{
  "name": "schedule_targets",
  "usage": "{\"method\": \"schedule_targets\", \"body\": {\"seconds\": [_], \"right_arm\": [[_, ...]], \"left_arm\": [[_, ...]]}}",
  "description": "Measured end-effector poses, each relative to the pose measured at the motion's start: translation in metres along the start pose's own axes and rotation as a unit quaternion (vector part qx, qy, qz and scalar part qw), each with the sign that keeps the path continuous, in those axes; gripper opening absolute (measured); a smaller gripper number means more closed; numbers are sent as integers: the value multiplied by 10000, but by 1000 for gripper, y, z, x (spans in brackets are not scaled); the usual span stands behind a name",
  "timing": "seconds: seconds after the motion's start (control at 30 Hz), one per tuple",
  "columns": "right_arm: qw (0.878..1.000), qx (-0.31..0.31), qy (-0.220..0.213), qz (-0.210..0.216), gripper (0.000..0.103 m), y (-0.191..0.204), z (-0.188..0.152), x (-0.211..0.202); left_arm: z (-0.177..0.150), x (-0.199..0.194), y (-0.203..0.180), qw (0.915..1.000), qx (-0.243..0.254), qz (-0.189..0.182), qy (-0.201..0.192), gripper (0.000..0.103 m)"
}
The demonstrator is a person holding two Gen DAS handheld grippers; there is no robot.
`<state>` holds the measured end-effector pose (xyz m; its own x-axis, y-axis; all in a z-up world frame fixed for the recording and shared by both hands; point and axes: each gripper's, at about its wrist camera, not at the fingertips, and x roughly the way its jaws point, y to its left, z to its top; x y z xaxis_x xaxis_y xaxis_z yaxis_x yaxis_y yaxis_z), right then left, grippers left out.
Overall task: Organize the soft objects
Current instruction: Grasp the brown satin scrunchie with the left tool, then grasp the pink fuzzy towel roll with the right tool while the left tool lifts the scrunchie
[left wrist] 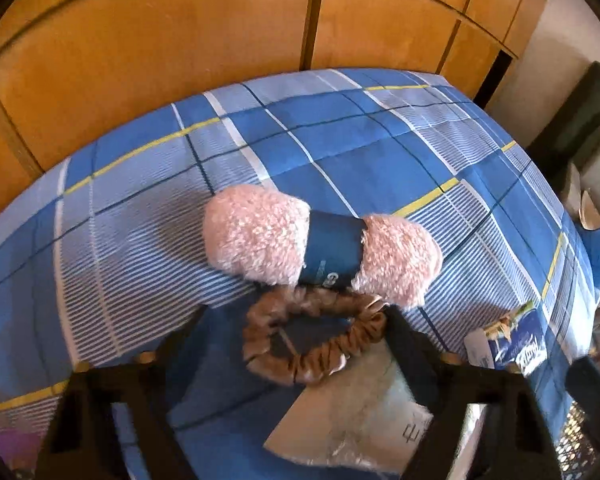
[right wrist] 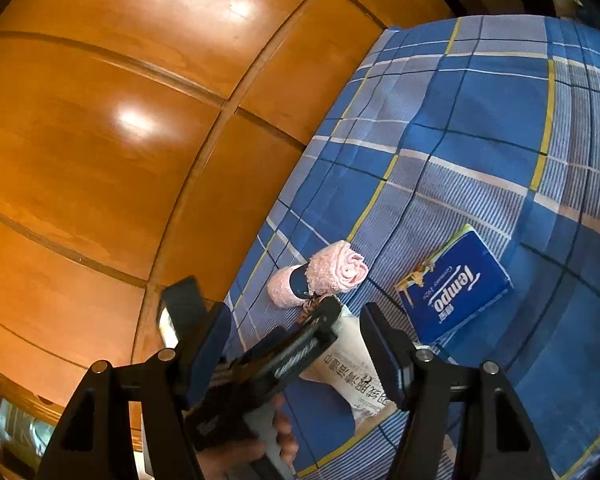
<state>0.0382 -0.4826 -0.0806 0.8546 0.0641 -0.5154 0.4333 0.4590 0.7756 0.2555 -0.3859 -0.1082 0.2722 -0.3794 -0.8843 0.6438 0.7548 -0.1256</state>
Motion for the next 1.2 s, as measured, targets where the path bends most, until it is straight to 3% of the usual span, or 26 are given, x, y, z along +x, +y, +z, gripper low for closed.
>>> {"method": "schedule_targets", "body": {"seconds": [0.03,0.07,0.1,0.13,0.3,0.63,0.77,0.83,0.9,0.97,1.07,1.17,1.2], "right_arm": [[10000,3,-4,-3,68,0,0,0],[10000,9,-18,-10,68,-1,1,-1],[10000,10,-25,-15,68,-1,1,-1],[10000,5,-28,-28,68,-2,1,-1],[9999,-99,-32,-54,68,1,-1,-2],[9978,-516,358,-199,68,12,-8,12],[9901,-1136,650,-498,68,28,-19,22],[9799,-1650,856,-728,68,41,-27,31],[9602,-2372,1140,-936,68,58,-33,42],[9314,-3227,1196,-1188,68,76,-36,54],[8778,-4331,1298,-1584,68,97,-37,77],[8154,-5181,1480,-2116,68,106,-39,115],[8026,-5317,1523,-2235,68,105,-39,124]], "left_arm": [[-1,3,1,10000,4,59,27,58],[-2,1,1,9999,37,115,-59,45],[-5,-2,3,9999,59,114,-99,23],[-8,-4,5,9999,31,101,-107,20],[-40,-27,25,9996,-185,77,-185,18],[-157,-84,36,9987,43,198,-474,18],[-191,-101,36,9980,182,228,-566,18],[-200,-107,40,9978,226,227,-585,18],[-209,-111,44,9973,257,240,-645,18],[-213,-113,50,9971,222,153,-716,18],[-217,-113,52,9960,204,77,-867,18],[-220,-112,50,9946,243,107,-1001,18],[-220,-112,50,9945,215,85,-1025,18]]}}
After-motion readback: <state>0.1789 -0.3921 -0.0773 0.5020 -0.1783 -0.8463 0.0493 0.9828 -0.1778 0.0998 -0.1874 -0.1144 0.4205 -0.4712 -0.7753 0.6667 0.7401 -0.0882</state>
